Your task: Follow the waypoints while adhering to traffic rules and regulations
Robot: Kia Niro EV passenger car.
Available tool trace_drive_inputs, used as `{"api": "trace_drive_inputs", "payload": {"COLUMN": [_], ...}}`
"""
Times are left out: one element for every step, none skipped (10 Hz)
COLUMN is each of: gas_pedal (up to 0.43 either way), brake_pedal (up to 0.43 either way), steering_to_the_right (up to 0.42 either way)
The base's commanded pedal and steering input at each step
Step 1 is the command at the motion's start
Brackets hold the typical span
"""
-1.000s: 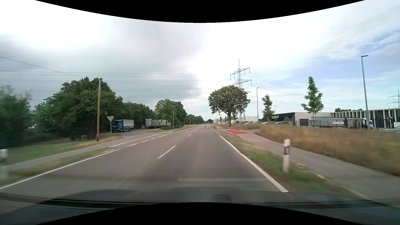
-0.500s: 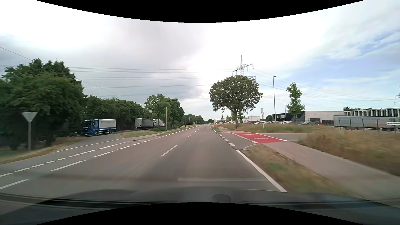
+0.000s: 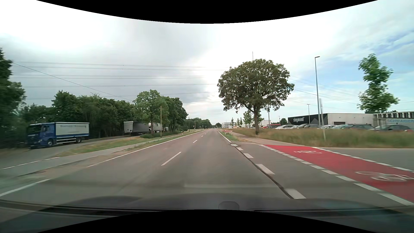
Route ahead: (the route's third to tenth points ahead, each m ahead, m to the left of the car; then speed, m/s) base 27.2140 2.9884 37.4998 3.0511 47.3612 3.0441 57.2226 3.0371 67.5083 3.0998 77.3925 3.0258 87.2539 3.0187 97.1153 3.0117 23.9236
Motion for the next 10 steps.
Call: {"api": "trace_drive_inputs", "payload": {"gas_pedal": [0.177,0.177,0.177,0.177,0.177,0.177,0.177,0.177,0.177,0.177], "brake_pedal": [0.0,0.0,0.0,0.0,0.0,0.0,0.0,0.0,0.0,0.0], "steering_to_the_right": [-0.003,-0.003,-0.003,-0.003,-0.003,-0.002,-0.002,-0.003,-0.002,-0.003]}}
